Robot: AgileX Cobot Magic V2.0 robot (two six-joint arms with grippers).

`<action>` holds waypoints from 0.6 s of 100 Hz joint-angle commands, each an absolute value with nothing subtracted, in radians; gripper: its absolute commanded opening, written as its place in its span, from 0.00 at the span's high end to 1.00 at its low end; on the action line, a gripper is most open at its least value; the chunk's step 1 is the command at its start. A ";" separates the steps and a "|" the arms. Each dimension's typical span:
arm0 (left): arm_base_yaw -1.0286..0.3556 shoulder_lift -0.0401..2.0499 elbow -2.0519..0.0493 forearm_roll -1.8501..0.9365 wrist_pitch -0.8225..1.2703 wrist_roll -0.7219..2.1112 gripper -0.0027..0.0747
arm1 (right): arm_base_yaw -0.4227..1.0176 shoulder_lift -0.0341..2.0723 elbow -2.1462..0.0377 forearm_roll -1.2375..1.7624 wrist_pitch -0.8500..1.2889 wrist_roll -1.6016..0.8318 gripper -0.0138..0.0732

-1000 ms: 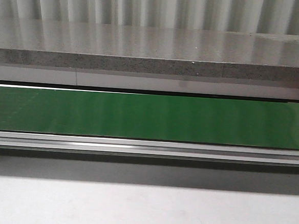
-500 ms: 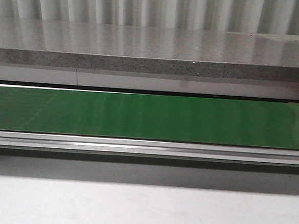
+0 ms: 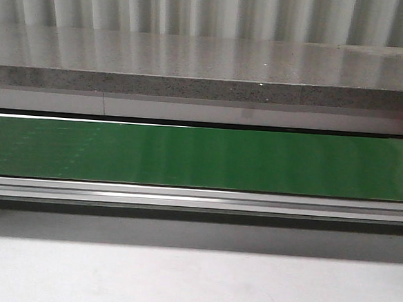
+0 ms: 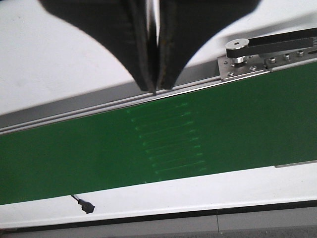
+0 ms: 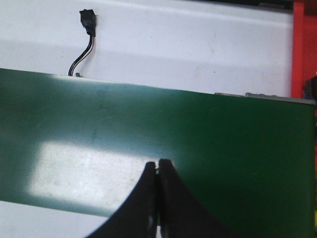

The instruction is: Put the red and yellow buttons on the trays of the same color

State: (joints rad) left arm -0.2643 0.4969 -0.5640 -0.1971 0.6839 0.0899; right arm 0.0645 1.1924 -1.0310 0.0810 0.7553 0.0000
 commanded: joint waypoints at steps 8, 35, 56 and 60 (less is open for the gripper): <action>-0.271 0.502 -0.593 -0.215 0.619 0.087 0.99 | 0.065 1.017 -0.940 0.071 0.662 -0.017 0.92; -0.271 0.502 -0.593 -0.215 0.619 0.087 0.99 | 0.065 0.734 -0.753 0.071 0.637 -0.017 0.92; -0.271 0.502 -0.593 -0.215 0.590 0.087 0.99 | 0.065 0.495 -0.633 0.071 0.642 -0.017 0.92; -0.271 0.502 -0.593 -0.215 0.589 0.087 0.99 | 0.065 0.456 -0.615 0.071 0.642 -0.017 0.92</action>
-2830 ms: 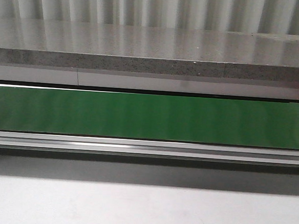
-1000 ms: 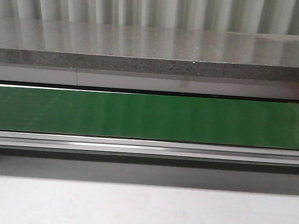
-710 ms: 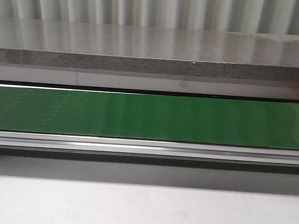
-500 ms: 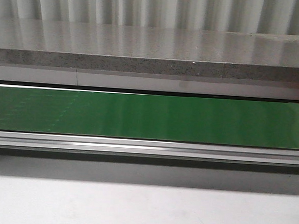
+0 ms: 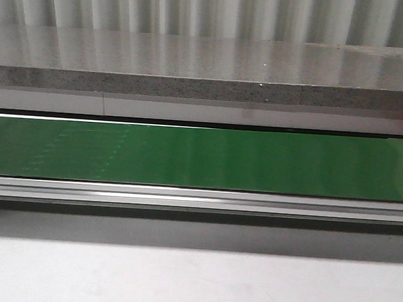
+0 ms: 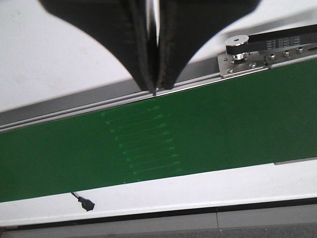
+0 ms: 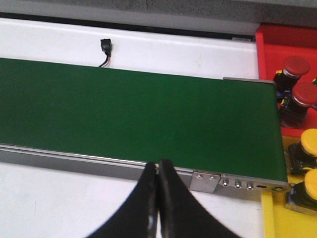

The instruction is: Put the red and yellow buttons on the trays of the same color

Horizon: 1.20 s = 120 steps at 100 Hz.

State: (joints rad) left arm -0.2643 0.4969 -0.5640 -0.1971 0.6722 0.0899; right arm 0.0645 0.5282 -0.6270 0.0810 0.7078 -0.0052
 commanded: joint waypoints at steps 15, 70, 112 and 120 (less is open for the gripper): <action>-0.271 0.502 -0.593 -0.215 0.570 0.087 0.99 | 0.065 0.341 -0.557 0.073 0.649 -0.017 0.92; -0.128 0.793 -0.756 -0.149 0.556 -0.068 0.99 | 0.064 0.306 -0.547 0.073 0.716 -0.017 0.92; 0.206 1.227 -1.022 -0.151 0.732 -0.064 0.68 | 0.064 0.306 -0.547 0.073 0.716 -0.017 0.92; 0.238 1.301 -1.057 -0.151 0.752 -0.064 0.42 | 0.064 0.306 -0.547 0.073 0.716 -0.017 0.92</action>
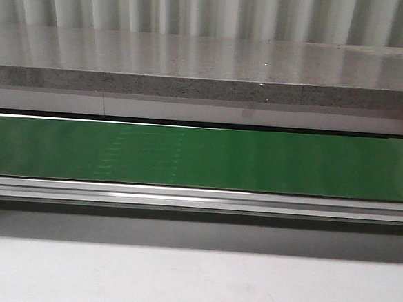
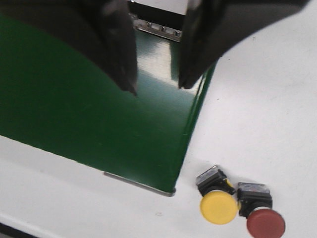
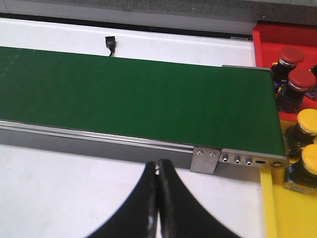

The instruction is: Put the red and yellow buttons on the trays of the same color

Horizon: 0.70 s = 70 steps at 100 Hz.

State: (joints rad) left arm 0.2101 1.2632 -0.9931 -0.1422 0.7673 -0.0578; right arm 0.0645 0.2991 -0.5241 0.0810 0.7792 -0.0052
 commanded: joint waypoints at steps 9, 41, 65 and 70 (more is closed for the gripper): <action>0.263 1.379 -1.107 -0.151 0.786 -0.064 0.23 | 0.064 0.306 -0.547 0.073 0.716 -0.017 0.92; 0.283 1.611 -1.343 -0.130 0.848 -0.184 0.22 | 0.064 0.306 -0.547 0.073 0.716 -0.017 0.92; 0.283 1.765 -1.511 -0.073 0.935 -0.400 0.23 | 0.064 0.306 -0.547 0.073 0.716 -0.017 0.92; 0.283 1.789 -1.536 -0.051 0.963 -0.472 0.24 | 0.064 0.306 -0.547 0.073 0.716 -0.017 0.92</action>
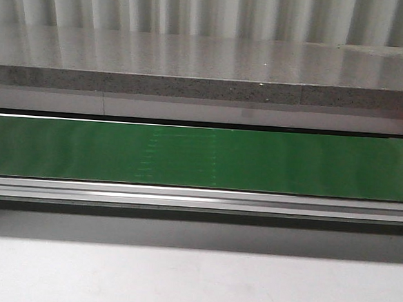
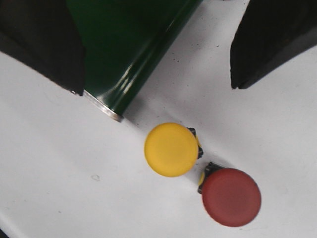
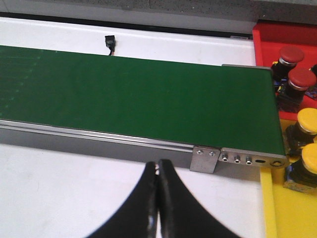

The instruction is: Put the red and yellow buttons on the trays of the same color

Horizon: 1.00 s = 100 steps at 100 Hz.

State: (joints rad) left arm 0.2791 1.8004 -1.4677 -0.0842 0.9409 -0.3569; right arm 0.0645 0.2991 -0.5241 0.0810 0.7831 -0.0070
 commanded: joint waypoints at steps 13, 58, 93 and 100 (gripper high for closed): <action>0.283 1.826 -1.565 -0.049 0.978 -0.580 0.24 | 0.064 0.306 -0.547 0.073 0.716 -0.017 0.92; 0.283 1.964 -1.623 -0.051 0.922 -0.718 0.24 | 0.064 0.306 -0.547 0.086 0.716 -0.017 0.92; 0.283 2.014 -1.644 -0.067 0.902 -0.718 0.38 | 0.064 0.306 -0.547 0.086 0.716 -0.017 0.92; 0.283 2.014 -1.645 -0.067 0.902 -0.716 0.50 | 0.064 0.306 -0.547 0.086 0.716 -0.017 0.92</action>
State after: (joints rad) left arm 0.2791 2.0690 -1.6136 -0.0568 0.9260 -0.7049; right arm 0.0645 0.2991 -0.5241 0.0842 0.7831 -0.0070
